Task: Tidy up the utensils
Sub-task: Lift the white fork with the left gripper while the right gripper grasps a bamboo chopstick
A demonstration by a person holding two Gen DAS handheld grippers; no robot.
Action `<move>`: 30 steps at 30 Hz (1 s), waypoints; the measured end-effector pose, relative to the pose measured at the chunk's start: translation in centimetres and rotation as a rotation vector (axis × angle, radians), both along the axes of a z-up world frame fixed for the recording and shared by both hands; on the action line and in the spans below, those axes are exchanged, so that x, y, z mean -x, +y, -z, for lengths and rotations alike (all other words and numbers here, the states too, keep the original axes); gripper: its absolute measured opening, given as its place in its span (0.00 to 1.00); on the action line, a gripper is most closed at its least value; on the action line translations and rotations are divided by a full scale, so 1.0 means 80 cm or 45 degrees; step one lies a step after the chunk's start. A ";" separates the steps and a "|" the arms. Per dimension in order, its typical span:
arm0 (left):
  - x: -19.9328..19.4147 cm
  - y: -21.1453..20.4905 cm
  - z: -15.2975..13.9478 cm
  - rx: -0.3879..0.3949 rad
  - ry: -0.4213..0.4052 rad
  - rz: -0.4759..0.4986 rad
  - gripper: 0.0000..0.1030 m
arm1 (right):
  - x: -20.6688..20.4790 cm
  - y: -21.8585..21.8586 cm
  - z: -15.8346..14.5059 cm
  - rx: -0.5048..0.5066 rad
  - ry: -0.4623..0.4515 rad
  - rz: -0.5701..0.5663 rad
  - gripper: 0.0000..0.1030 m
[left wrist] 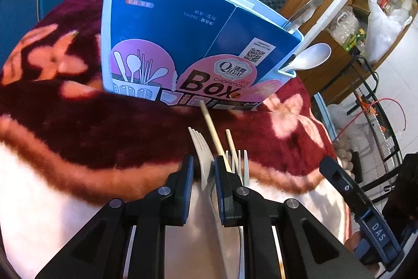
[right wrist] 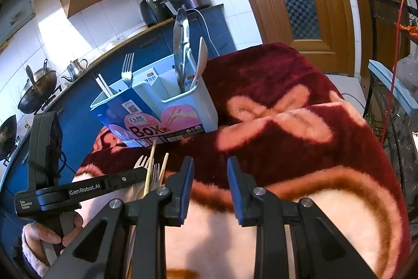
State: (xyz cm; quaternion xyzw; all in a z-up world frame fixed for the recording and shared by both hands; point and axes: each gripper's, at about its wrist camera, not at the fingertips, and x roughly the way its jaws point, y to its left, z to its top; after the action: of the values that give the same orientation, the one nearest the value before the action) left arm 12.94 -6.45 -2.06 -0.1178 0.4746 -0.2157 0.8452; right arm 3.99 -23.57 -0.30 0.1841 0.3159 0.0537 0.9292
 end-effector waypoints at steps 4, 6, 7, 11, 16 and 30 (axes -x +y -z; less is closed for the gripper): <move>0.000 0.000 0.003 0.039 0.000 0.006 0.05 | 0.000 0.000 0.000 0.003 0.001 0.000 0.28; 0.002 0.001 0.004 0.043 -0.006 -0.003 0.04 | 0.000 0.000 0.000 0.004 0.001 -0.002 0.28; 0.004 0.003 0.002 0.039 -0.016 -0.008 0.04 | 0.000 0.001 0.000 0.009 0.002 -0.007 0.28; 0.013 0.011 -0.008 -0.007 -0.087 -0.031 0.04 | -0.001 0.011 -0.001 0.029 0.003 -0.030 0.28; 0.022 0.035 -0.025 -0.067 -0.185 -0.087 0.04 | -0.006 0.034 -0.005 0.076 0.019 -0.096 0.28; 0.038 0.097 -0.057 -0.123 -0.395 -0.224 0.04 | -0.056 0.115 -0.011 0.254 0.166 -0.314 0.28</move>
State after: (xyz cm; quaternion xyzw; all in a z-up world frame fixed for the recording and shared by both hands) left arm 9.88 1.34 2.50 -0.0834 0.3363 -0.1333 0.9285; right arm 8.46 -14.41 0.60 0.0538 0.3995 0.1233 0.9068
